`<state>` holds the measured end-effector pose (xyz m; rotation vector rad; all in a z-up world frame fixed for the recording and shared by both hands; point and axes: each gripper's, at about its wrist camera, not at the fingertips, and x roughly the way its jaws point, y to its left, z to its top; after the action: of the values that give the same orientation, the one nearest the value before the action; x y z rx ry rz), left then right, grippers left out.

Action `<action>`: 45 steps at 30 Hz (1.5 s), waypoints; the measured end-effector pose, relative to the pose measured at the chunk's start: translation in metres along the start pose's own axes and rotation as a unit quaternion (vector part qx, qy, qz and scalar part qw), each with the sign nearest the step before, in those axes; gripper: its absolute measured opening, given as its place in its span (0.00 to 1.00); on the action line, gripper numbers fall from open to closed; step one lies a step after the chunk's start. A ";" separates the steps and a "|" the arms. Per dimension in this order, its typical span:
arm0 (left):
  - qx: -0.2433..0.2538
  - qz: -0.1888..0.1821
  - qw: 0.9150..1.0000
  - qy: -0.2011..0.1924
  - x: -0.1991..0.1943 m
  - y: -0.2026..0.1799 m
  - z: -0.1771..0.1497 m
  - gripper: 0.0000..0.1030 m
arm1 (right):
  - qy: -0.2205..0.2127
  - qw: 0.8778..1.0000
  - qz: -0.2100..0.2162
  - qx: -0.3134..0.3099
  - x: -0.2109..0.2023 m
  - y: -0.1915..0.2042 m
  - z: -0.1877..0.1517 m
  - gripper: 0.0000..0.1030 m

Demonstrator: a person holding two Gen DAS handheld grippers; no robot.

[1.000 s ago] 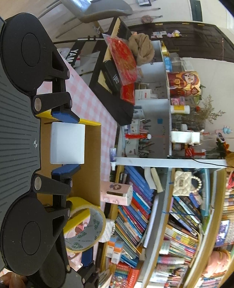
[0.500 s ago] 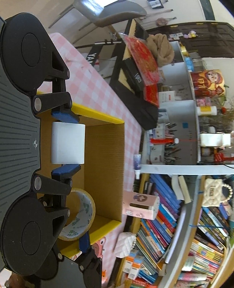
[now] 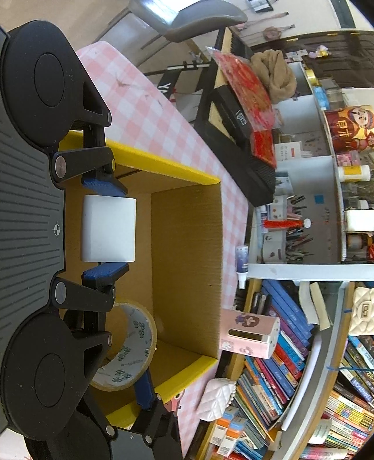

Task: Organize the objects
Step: 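Open the right tool to drop the tape into the box while the left tool drops the charger, then lift both open tools up out of the yellow box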

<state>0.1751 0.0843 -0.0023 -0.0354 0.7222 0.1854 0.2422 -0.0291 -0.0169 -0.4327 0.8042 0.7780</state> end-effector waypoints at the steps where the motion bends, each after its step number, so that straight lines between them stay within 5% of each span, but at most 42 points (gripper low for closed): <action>1: 0.001 0.001 1.000 0.003 0.002 -0.001 0.000 0.46 | 0.002 1.000 0.003 -0.002 0.001 -0.001 0.001 0.83; 22: -0.012 0.014 0.999 0.031 0.017 -0.011 -0.003 0.49 | 0.000 1.000 0.015 -0.009 0.000 -0.002 -0.001 0.84; 31: -0.006 0.018 0.999 -0.031 -0.007 -0.019 0.003 0.70 | -0.022 0.999 0.027 0.000 -0.006 -0.005 -0.005 0.89; 45: -0.051 0.031 0.989 -0.132 -0.072 0.000 0.003 0.85 | -0.155 0.984 -0.077 0.040 -0.065 0.013 -0.026 0.94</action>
<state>0.1241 0.0729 0.0471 -0.0843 0.4486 0.2816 0.1907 -0.0655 0.0163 -0.2892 0.5023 0.6461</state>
